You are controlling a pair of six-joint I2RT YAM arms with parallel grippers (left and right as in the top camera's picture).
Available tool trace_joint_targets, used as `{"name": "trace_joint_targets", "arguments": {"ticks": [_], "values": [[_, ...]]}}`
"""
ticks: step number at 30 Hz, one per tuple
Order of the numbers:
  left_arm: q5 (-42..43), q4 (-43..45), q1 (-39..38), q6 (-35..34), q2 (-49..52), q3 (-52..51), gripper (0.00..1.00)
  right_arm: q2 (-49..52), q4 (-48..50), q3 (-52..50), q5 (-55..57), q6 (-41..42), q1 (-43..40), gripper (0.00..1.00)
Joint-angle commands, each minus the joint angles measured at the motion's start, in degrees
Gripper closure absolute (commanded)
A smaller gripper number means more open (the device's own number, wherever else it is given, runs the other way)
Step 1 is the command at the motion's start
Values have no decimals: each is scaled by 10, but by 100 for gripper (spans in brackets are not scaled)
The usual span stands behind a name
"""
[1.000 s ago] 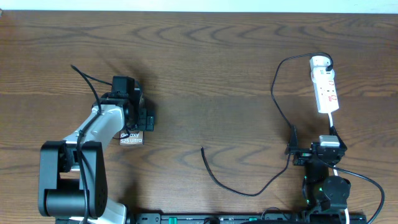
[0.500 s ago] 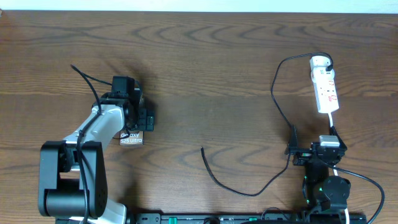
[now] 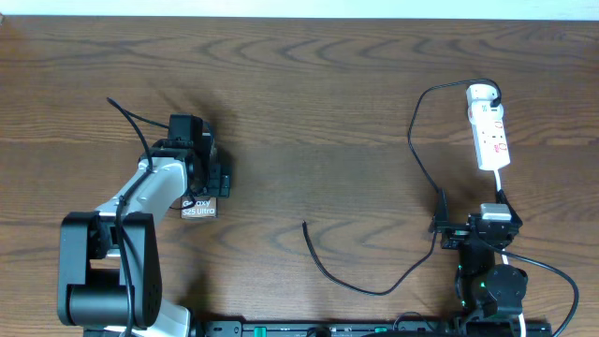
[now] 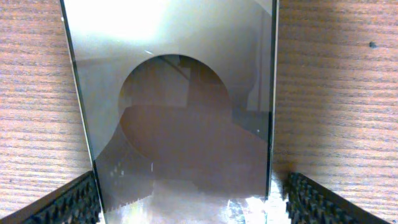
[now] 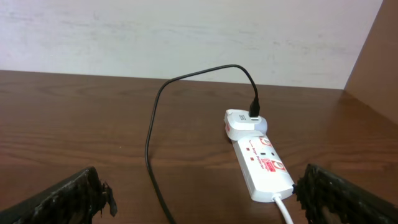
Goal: Plug charger to phone and switch on socket
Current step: 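Close the left gripper on the phone's long edges, then lift the phone with the left gripper and tilt it upright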
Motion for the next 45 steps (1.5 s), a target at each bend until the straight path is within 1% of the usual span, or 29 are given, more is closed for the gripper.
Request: {"name": "trace_joint_targets", "arguments": {"ticks": [1,7,11,31,38,43,45], "values": [[-8,-7,2,4,4,-7,12,-4,-2,0,1,1,-5,1],[-8,-7,2,4,4,-7,13,-4,-2,0,1,1,-5,1],[-8,-7,2,4,4,-7,17,-4,-2,0,1,1,-5,1],[-8,-7,2,4,4,-7,25,-4,-2,0,1,1,-5,1],[-8,-7,2,4,4,-7,35,-4,-2,0,1,1,-5,1],[-8,-7,2,4,4,-7,37,-4,-2,0,1,1,-5,1],[-8,-7,2,4,4,-7,43,-4,-2,0,1,1,-5,1]]}}
